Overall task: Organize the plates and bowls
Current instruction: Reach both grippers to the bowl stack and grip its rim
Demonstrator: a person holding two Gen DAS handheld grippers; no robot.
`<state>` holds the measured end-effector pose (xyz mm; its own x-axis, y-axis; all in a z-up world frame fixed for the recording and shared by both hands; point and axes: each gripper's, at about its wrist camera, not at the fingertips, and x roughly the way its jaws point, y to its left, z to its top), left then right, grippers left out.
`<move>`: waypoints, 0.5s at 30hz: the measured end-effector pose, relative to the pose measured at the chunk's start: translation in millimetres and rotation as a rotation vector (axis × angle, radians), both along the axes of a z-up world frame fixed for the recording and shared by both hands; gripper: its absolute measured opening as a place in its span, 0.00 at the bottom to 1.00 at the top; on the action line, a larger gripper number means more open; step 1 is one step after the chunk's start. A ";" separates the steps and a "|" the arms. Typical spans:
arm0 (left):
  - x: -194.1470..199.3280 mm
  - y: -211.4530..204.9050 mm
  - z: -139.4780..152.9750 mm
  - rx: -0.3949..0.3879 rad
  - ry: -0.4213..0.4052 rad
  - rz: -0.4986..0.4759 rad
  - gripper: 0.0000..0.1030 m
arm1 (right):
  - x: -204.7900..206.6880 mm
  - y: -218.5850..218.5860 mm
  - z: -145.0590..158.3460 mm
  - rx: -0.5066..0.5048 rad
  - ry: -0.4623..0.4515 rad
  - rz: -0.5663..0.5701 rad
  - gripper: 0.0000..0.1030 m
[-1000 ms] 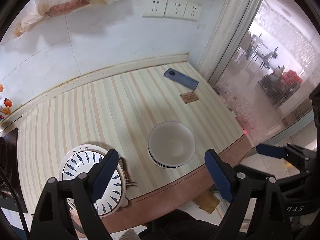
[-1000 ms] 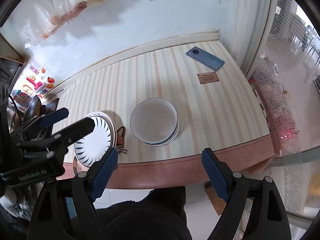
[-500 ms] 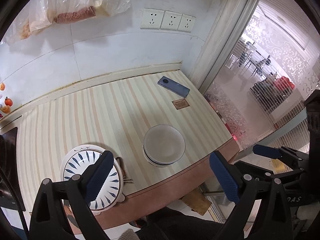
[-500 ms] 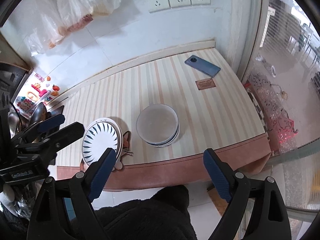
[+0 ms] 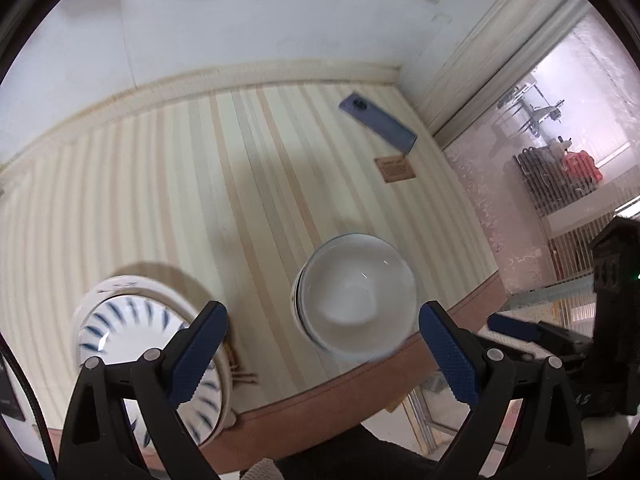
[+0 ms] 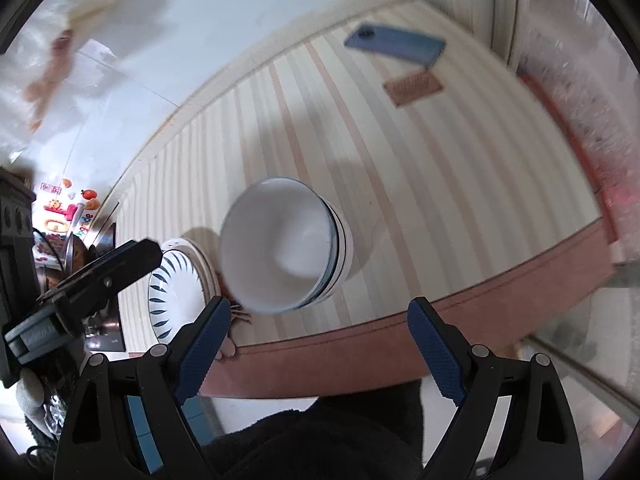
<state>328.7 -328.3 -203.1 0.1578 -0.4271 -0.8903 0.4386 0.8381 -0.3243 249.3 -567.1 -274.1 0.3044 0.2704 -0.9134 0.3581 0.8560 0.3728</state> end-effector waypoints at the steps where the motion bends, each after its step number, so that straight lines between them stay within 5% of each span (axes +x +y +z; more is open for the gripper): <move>1: 8.4 -5.9 -10.4 0.007 0.022 -0.001 0.95 | 6.1 -3.5 -12.6 0.022 0.018 -0.004 0.89; 12: 51.5 -42.6 -82.7 0.066 0.154 -0.065 0.95 | 50.6 -18.5 -105.1 0.178 0.117 0.000 0.89; 15: 57.0 -49.8 -102.4 0.083 0.208 -0.083 0.79 | 57.5 -18.2 -123.9 0.225 0.135 -0.001 0.89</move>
